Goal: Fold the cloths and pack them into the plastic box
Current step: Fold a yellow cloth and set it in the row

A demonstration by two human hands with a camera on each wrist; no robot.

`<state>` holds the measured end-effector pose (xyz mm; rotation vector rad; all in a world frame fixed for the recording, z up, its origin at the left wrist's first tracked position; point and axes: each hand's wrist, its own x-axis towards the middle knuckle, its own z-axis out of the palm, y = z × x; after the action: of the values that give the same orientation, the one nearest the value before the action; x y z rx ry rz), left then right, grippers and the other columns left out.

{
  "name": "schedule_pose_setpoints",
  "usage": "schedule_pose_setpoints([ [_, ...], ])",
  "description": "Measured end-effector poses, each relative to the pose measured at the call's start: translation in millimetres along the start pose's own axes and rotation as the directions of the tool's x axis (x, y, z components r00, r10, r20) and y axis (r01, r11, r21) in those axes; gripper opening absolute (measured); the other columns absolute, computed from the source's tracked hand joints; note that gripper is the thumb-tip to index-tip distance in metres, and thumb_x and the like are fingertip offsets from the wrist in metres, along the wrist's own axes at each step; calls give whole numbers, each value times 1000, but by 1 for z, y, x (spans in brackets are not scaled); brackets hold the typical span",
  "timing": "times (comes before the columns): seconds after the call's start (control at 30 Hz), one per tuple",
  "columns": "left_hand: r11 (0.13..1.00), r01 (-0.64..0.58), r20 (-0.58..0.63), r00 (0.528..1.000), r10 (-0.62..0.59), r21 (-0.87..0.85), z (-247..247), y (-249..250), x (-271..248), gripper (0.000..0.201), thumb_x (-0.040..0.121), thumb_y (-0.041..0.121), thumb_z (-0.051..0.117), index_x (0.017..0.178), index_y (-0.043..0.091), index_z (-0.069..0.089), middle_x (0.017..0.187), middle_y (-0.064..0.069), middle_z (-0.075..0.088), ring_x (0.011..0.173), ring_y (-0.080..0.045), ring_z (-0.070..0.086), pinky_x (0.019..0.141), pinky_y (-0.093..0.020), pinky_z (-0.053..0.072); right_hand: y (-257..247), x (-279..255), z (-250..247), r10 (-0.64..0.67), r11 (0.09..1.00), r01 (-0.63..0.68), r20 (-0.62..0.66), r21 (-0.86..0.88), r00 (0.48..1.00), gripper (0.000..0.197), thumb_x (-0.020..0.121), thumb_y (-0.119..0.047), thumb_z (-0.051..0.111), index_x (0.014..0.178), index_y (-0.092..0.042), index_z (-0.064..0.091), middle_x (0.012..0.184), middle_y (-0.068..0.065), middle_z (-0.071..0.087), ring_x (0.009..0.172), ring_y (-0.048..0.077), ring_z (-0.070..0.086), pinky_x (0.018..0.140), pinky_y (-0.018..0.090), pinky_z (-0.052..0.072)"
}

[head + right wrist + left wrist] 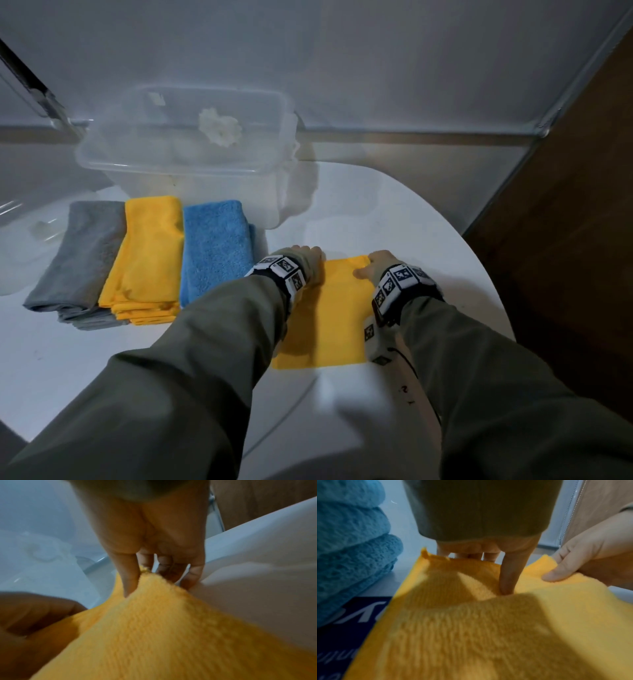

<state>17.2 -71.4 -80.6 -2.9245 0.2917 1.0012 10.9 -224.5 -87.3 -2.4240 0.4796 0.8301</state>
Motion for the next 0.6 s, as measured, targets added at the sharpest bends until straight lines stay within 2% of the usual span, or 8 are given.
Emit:
schedule_pose_setpoints([
  [0.1, 999, -23, 37, 999, 22, 27, -9, -5, -6, 54, 80, 34, 55, 132, 27, 44, 130, -9, 45, 122, -30, 41, 98, -47, 38, 3, 3, -8, -86, 977, 81, 17, 197, 996, 67, 92, -25, 58, 146, -8, 24, 153, 12, 26, 138, 33, 31, 111, 43, 32],
  [0.17, 999, -30, 72, 997, 31, -12, -15, -12, -11, 60, 80, 37, 63, 135, 24, 43, 133, -8, 45, 124, -30, 42, 100, -45, 37, 8, 5, -11, -126, 954, 116, 19, 277, 992, 66, 92, -24, 58, 146, -8, 24, 153, 13, 26, 138, 33, 31, 111, 45, 32],
  [0.23, 991, -17, 117, 993, 33, -134, -18, -18, -16, 62, 81, 31, 66, 136, 17, 41, 136, -8, 47, 124, -30, 45, 101, -43, 37, 12, 5, -11, -166, 931, 145, 34, 335, 986, 67, 90, -25, 60, 145, -8, 26, 151, 13, 31, 135, 33, 36, 109, 48, 35],
  [0.33, 975, -20, 93, 995, 42, -222, -20, -23, -25, 63, 79, 29, 70, 133, 19, 40, 133, -8, 50, 120, -29, 48, 97, -43, 40, 19, 7, -9, -195, 881, 180, -10, 438, 981, 56, 87, -27, 64, 134, -7, 44, 137, 18, 49, 114, 28, 52, 101, 49, 43],
  [0.43, 984, -27, 44, 998, 36, -174, -22, -25, -31, 66, 78, 36, 69, 136, 20, 40, 134, -7, 49, 123, -28, 46, 99, -42, 39, 25, 0, -9, -196, 851, 189, -37, 490, 980, 47, 82, -27, 70, 121, -9, 51, 119, 15, 57, 96, 26, 55, 90, 48, 50],
  [0.5, 995, -11, -22, 1000, 8, -103, -23, -27, -35, 69, 78, 44, 67, 137, 19, 40, 135, -7, 46, 124, -28, 44, 101, -42, 39, 31, -8, -7, -214, 900, 166, 76, 403, 974, 56, 76, -28, 75, 123, -10, 49, 109, 9, 59, 88, 25, 57, 76, 40, 51],
  [0.53, 998, -2, -49, 999, -1, -62, -24, -27, -37, 70, 78, 49, 65, 137, 18, 41, 134, -7, 45, 124, -28, 44, 101, -42, 40, 34, -11, -5, -193, 953, 147, 157, 267, 969, 62, 73, -31, 78, 125, -11, 50, 108, 6, 60, 87, 24, 58, 76, 35, 49],
  [0.6, 1000, 9, -59, 998, -10, -25, -23, -25, -40, 70, 79, 52, 62, 135, 16, 42, 131, -8, 45, 121, -29, 45, 100, -43, 41, 41, -14, 2, -101, 992, 115, 220, -50, 970, 73, 64, -43, 81, 123, -12, 53, 116, 4, 61, 101, 26, 59, 89, 36, 47],
])
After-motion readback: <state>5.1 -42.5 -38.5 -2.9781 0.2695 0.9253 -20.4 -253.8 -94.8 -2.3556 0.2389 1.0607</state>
